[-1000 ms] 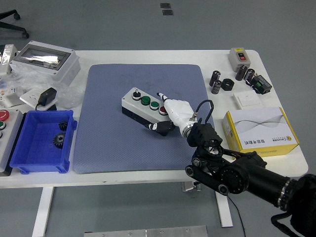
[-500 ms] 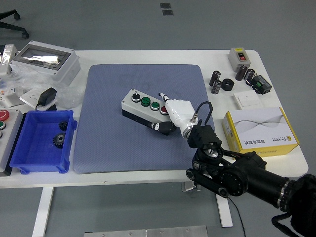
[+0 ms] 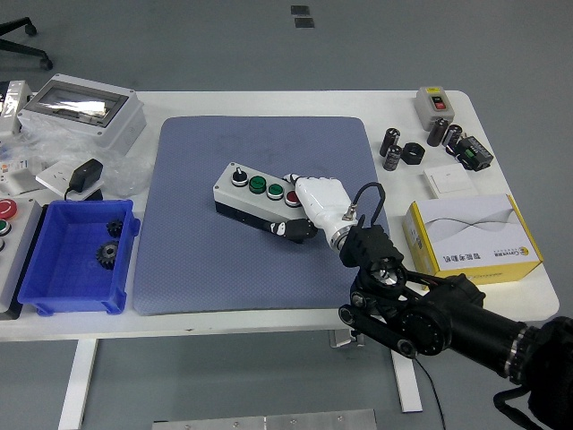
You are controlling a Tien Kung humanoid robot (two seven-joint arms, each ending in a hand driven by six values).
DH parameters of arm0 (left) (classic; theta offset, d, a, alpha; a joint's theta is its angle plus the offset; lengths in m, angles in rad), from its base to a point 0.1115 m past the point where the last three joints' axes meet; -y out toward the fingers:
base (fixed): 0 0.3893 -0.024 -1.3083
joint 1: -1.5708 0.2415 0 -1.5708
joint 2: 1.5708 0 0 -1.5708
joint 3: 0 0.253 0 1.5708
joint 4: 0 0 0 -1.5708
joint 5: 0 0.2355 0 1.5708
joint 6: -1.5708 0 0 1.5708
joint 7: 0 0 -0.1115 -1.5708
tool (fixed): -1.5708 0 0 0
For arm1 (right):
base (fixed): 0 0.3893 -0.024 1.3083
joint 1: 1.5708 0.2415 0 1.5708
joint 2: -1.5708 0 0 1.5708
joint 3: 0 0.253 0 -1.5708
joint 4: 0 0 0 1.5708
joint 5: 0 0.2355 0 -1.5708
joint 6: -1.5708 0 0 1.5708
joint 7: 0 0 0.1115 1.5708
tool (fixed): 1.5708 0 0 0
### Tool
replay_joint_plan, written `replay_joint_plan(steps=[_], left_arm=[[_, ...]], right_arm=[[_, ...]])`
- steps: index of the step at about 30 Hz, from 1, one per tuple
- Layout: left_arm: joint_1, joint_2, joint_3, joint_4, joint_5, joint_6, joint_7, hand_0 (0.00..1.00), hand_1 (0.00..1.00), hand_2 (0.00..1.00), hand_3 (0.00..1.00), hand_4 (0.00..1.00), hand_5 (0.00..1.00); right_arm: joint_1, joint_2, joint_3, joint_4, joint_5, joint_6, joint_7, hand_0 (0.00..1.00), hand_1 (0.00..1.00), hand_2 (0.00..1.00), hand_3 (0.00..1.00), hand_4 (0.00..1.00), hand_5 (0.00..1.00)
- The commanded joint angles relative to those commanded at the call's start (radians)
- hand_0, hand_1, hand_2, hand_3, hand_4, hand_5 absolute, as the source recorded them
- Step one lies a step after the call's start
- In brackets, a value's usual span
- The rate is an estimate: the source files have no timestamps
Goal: Pick up the button,place it on the desk,press the button,press the button
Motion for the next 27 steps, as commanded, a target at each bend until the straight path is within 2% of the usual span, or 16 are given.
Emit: replay_joint_plan(steps=[3, 4, 7, 9, 10, 11, 15, 19, 22, 25, 27], left_arm=[[0.001, 0.000, 0.001, 0.000, 0.000, 0.001, -0.001, 0.606, 0.508, 0.493, 0.563, 0.085, 0.002], [0.001, -0.001, 0.001, 0.000, 0.000, 0.002, -0.001, 0.605, 0.508, 0.492, 0.563, 0.085, 0.002], [0.003, -0.002, 0.002, 0.001, -0.001, 0.004, -0.003, 0.605, 0.508, 0.492, 0.563, 0.085, 0.002], [0.005, -0.003, 0.002, 0.001, -0.001, 0.005, -0.003, 0.605, 0.508, 0.492, 0.563, 0.085, 0.002], [0.005, -0.004, 0.002, 0.001, -0.001, 0.006, -0.004, 0.604, 0.506, 0.490, 0.562, 0.077, 0.002], [0.005, -0.004, 0.002, 0.001, -0.001, 0.007, -0.004, 0.604, 0.506, 0.490, 0.562, 0.077, 0.002], [0.007, -0.007, 0.003, 0.001, -0.001, 0.009, -0.004, 0.604, 0.506, 0.490, 0.562, 0.077, 0.002], [0.006, -0.008, 0.004, -0.008, -0.003, 0.014, 0.012, 0.604, 0.505, 0.489, 0.562, 0.074, 0.002], [0.002, -0.008, 0.003, -0.008, 0.000, 0.013, 0.011, 0.604, 0.505, 0.489, 0.563, 0.075, 0.002], [-0.003, -0.007, -0.001, -0.008, 0.006, 0.012, 0.008, 0.604, 0.505, 0.489, 0.563, 0.075, 0.002], [-0.004, -0.008, -0.003, -0.007, 0.010, 0.011, 0.005, 0.604, 0.505, 0.489, 0.563, 0.075, 0.002]], right_arm=[[-0.006, -0.005, 0.020, 0.008, 0.002, -0.031, 0.055, 0.061, 0.237, 0.280, 0.290, 0.002, 0.002], [-0.008, -0.010, 0.030, 0.013, 0.011, -0.037, 0.078, 0.062, 0.221, 0.244, 0.185, 0.002, 0.002], [-0.016, -0.033, 0.063, 0.042, 0.056, -0.033, 0.153, 0.062, 0.221, 0.244, 0.185, 0.002, 0.002], [-0.020, -0.056, 0.087, 0.075, 0.086, -0.014, 0.207, 0.062, 0.221, 0.244, 0.185, 0.002, 0.002], [-0.022, -0.068, 0.096, 0.092, 0.097, -0.004, 0.231, 0.046, 0.179, 0.204, 0.183, 0.002, 0.002], [-0.025, -0.084, 0.104, 0.109, 0.107, 0.009, 0.255, 0.046, 0.179, 0.204, 0.183, 0.002, 0.002], [-0.035, -0.158, 0.111, 0.197, 0.104, 0.093, 0.345, 0.046, 0.179, 0.204, 0.183, 0.002, 0.002], [-0.037, -0.199, 0.087, 0.269, 0.041, 0.192, 0.349, 0.040, 0.172, 0.197, 0.187, 0.002, 0.002], [-0.038, -0.205, 0.071, 0.279, 0.005, 0.254, 0.336, 0.044, 0.174, 0.200, 0.191, 0.002, 0.002], [-0.040, -0.203, 0.050, 0.254, -0.032, 0.280, 0.334, 0.044, 0.174, 0.200, 0.191, 0.002, 0.002], [-0.049, -0.196, 0.049, 0.221, -0.063, 0.264, 0.335, 0.044, 0.174, 0.200, 0.191, 0.002, 0.002]])
